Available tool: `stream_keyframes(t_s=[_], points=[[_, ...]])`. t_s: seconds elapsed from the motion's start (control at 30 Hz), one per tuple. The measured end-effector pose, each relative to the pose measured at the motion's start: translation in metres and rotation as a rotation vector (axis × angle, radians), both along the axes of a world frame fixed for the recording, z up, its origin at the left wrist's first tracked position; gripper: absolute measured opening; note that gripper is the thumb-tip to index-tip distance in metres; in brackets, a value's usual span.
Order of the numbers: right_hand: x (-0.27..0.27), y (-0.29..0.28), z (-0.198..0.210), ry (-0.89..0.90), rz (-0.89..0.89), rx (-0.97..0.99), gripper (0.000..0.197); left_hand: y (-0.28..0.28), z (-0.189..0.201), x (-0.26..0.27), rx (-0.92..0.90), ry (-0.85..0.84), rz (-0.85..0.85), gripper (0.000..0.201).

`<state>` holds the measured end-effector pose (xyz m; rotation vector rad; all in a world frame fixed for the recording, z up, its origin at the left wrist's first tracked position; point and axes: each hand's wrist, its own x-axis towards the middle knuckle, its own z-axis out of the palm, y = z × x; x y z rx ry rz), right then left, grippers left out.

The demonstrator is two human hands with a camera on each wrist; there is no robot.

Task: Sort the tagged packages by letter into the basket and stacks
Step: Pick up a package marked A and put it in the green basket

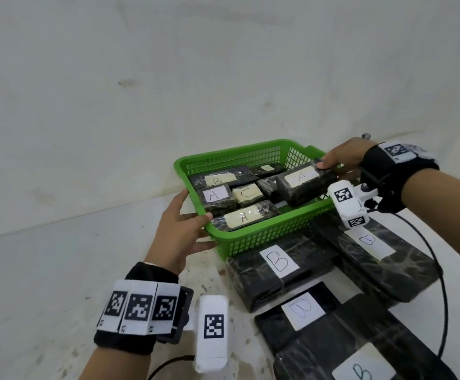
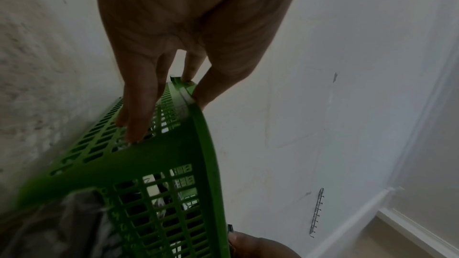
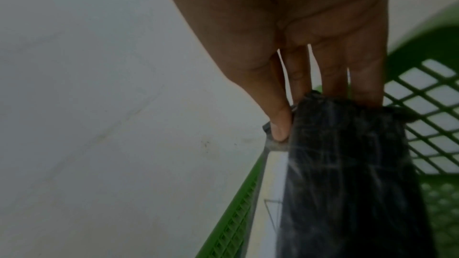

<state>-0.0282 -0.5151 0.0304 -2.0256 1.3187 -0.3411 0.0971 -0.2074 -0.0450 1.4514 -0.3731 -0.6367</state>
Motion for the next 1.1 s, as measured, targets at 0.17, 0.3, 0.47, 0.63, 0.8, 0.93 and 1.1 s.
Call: stream_keyframes(t_s=[0.17, 0.3, 0.47, 0.63, 0.8, 0.93, 1.1], points=[[-0.004, 0.005, 0.006, 0.017, 0.063, -0.027, 0.030, 0.000, -0.001, 0.000, -0.038, 0.025, -0.002, 0.067], [0.003, 0.005, -0.012, 0.075, 0.072, -0.079, 0.028, 0.001, -0.002, -0.002, -0.068, 0.033, -0.008, 0.065], [0.006, -0.008, -0.024, -0.011, 0.037, 0.012, 0.014, 0.000, -0.002, 0.000, -0.085, 0.035, 0.000, 0.065], [0.008, -0.017, -0.033, 0.021, 0.084, 0.077, 0.033, 0.001, -0.002, 0.000, -0.086, 0.026, -0.001, 0.064], [0.010, -0.021, -0.039, 0.045, 0.083, 0.116, 0.025, 0.001, -0.003, 0.000, -0.082, 0.017, -0.005, 0.064], [0.005, -0.026, -0.038, 0.064, 0.128, 0.153, 0.030, 0.001, -0.003, -0.001, -0.078, 0.003, 0.006, 0.063], [0.002, -0.021, -0.032, 0.059, 0.133, 0.107, 0.026, 0.001, -0.002, -0.004, -0.080, 0.016, 0.024, 0.063]])
